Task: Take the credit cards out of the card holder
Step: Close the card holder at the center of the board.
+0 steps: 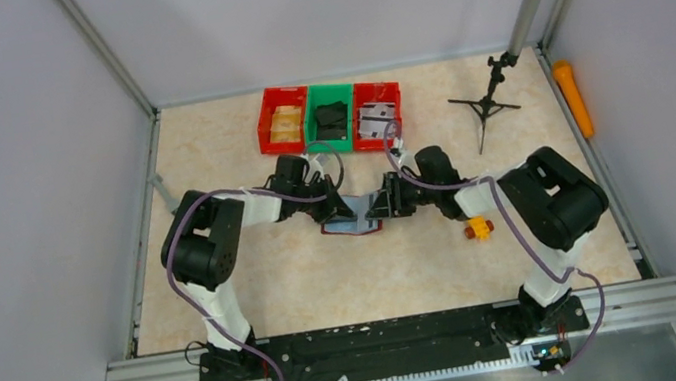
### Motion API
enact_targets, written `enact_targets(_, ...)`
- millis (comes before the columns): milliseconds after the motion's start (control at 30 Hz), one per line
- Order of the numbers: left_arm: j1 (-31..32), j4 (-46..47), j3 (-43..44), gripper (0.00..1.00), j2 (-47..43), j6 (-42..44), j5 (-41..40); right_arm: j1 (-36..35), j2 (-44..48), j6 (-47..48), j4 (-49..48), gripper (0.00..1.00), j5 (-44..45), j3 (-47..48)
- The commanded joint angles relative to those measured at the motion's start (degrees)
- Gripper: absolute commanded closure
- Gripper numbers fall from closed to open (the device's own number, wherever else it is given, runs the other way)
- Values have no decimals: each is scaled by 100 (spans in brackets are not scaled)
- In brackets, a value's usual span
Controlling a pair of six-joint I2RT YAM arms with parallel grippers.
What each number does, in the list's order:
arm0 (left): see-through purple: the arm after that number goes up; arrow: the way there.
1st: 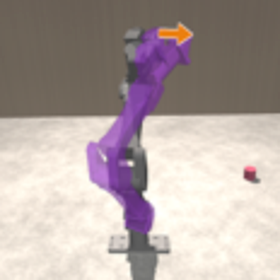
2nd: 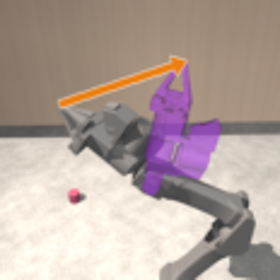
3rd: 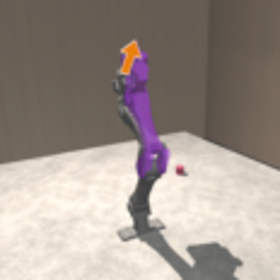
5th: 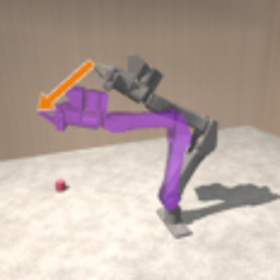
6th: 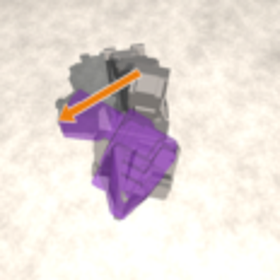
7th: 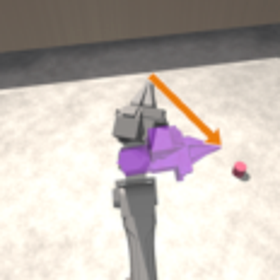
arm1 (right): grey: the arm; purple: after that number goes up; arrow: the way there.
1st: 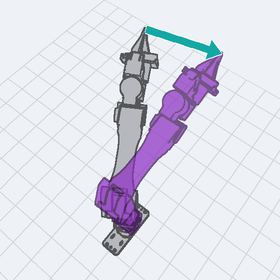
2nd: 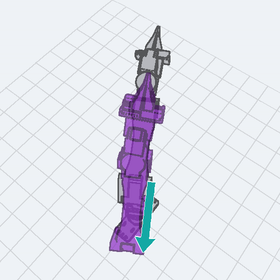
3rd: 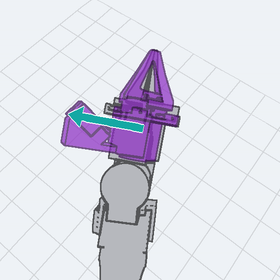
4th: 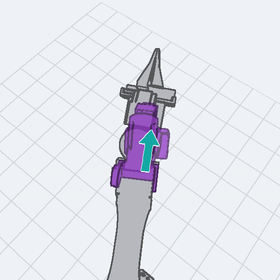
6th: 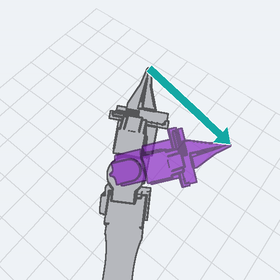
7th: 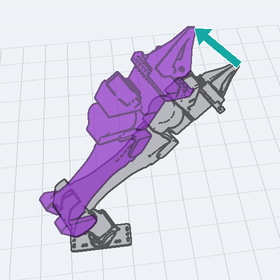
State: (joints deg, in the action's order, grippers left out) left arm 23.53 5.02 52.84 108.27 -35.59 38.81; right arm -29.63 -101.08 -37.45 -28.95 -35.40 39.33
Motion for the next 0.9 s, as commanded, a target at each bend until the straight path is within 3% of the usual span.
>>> enact_targets(0,2,-475,51,100,287,377,-1058,-49,358,127,-245,60,-62,-70)
enact_targets(233,-39,-760,127,100,356,354,-1026,45,465,-64,-627,60,-112,-247)
enact_targets(400,-61,-777,130,100,363,326,-957,71,481,-60,-614,73,-99,-261)
enact_targets(600,-65,-827,183,100,446,316,-878,89,466,-134,-788,75,-196,-297)
enact_targets(667,-68,-866,198,100,453,324,-899,88,423,-158,-857,81,-235,-292)
enact_targets(867,-68,-830,216,100,530,303,-800,83,74,-327,-1039,79,-330,-209)
